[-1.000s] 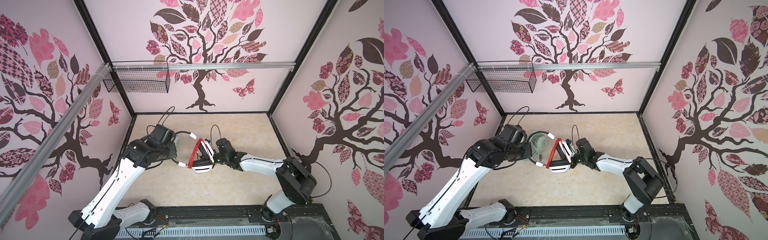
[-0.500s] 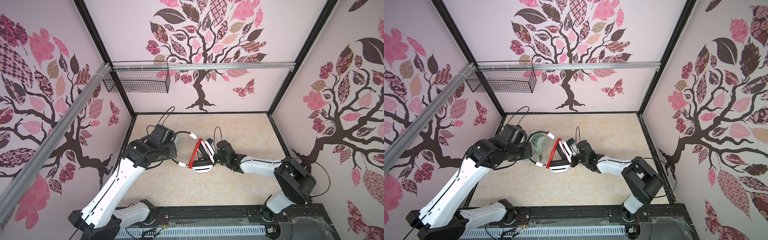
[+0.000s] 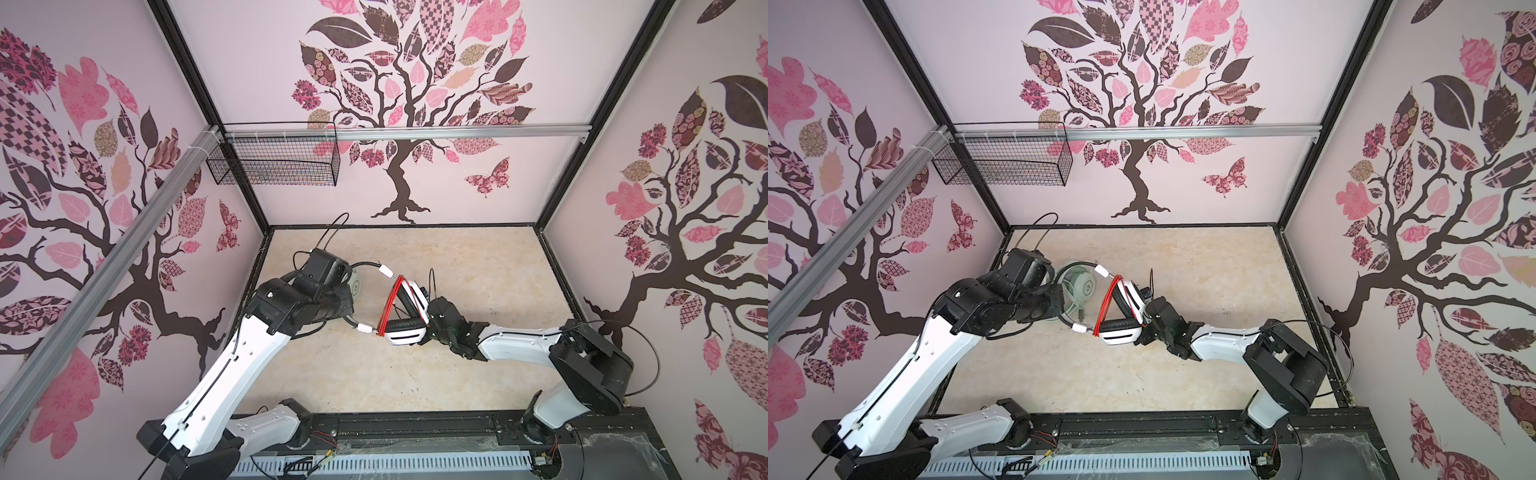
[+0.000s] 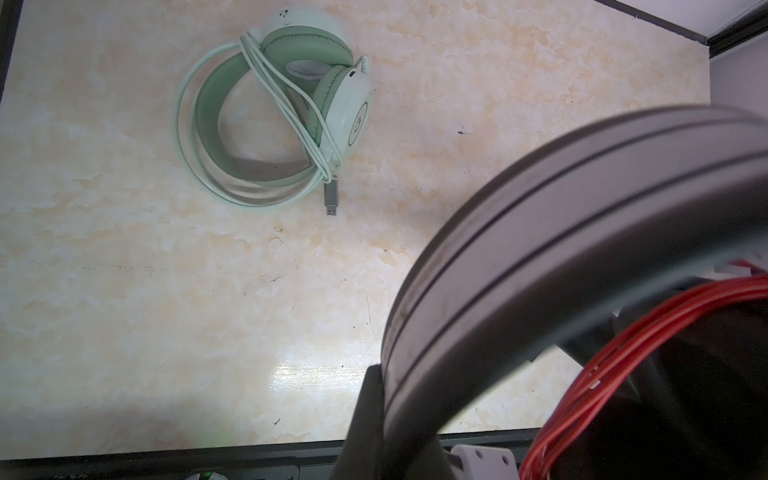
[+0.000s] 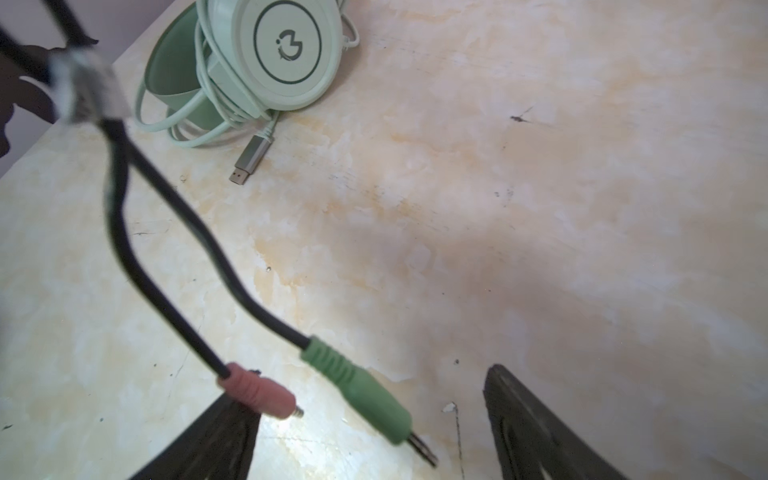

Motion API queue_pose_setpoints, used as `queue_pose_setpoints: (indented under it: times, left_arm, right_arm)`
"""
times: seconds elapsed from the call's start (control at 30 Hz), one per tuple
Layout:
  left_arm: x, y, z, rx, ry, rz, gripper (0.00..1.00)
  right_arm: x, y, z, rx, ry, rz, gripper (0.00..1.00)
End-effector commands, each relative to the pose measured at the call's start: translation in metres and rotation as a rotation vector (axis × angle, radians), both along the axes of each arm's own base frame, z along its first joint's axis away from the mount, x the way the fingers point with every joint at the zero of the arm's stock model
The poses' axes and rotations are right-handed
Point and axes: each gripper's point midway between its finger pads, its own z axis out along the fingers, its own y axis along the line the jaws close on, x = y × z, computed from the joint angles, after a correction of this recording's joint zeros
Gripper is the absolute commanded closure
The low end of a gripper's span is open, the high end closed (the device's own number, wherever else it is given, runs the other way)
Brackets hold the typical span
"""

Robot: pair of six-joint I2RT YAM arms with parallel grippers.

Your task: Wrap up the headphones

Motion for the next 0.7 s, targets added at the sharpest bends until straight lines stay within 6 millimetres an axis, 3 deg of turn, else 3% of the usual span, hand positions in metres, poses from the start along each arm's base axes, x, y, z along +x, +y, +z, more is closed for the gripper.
queue_pose_setpoints:
  times: [0.0,0.33,0.67]
  left_arm:
    - [0.01,-0.012,0.033,-0.106,-0.097,0.008,1.0]
    - [0.011,-0.013,0.035,-0.112,-0.098,0.005,1.0]
    - [0.012,-0.014,0.037,-0.115,-0.101,0.004,1.0]
  right_arm:
    - [0.009,-0.008,0.026,0.03,-0.102,-0.079,0.17]
    - [0.01,0.001,0.032,-0.076,-0.165,-0.052,0.22]
    - [0.01,0.024,0.033,-0.086,-0.167,-0.013,0.24]
